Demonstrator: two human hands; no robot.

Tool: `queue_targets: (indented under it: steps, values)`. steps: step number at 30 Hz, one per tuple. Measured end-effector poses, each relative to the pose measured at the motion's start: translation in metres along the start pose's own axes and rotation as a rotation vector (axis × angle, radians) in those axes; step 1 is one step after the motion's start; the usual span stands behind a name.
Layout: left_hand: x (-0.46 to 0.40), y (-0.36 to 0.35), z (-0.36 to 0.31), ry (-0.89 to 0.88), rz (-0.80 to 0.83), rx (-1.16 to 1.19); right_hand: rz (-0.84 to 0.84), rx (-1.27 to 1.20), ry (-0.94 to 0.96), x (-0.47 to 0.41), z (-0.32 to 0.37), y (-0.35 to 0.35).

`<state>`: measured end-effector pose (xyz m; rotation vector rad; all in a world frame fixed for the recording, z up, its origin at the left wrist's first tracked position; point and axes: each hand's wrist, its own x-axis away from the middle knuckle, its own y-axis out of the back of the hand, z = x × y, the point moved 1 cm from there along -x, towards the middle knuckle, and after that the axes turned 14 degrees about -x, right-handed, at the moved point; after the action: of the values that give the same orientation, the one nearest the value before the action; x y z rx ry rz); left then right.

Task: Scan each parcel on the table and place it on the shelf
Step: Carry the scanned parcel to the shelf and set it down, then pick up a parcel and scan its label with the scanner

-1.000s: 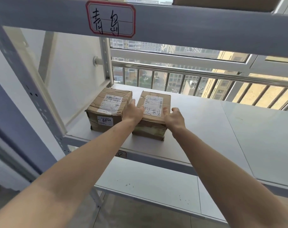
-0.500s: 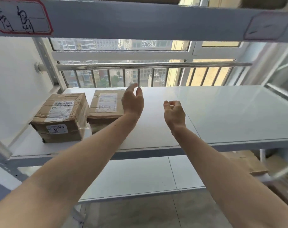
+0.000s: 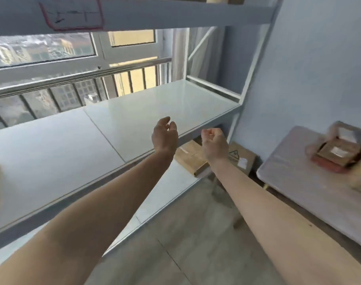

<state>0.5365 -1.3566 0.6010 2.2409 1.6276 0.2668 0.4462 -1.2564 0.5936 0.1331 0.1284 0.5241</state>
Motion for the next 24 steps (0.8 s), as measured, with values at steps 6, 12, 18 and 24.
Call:
queue_targets:
  steps: [6,12,18,24]
  values:
    - [0.061,-0.149,-0.051,-0.054,0.234,0.008,-0.221,0.057,-0.044,-0.023,-0.031,0.155]
    - [0.13,-0.274,-0.096,-0.1,0.461,-0.027,-0.414,0.048,-0.107,-0.033,-0.067,0.292]
    - [0.179,-0.383,-0.133,-0.133,0.692,-0.023,-0.59,0.039,-0.153,-0.042,-0.1,0.395]
    - [0.21,-0.48,-0.174,-0.223,0.858,-0.049,-0.756,0.059,-0.183,-0.061,-0.116,0.483]
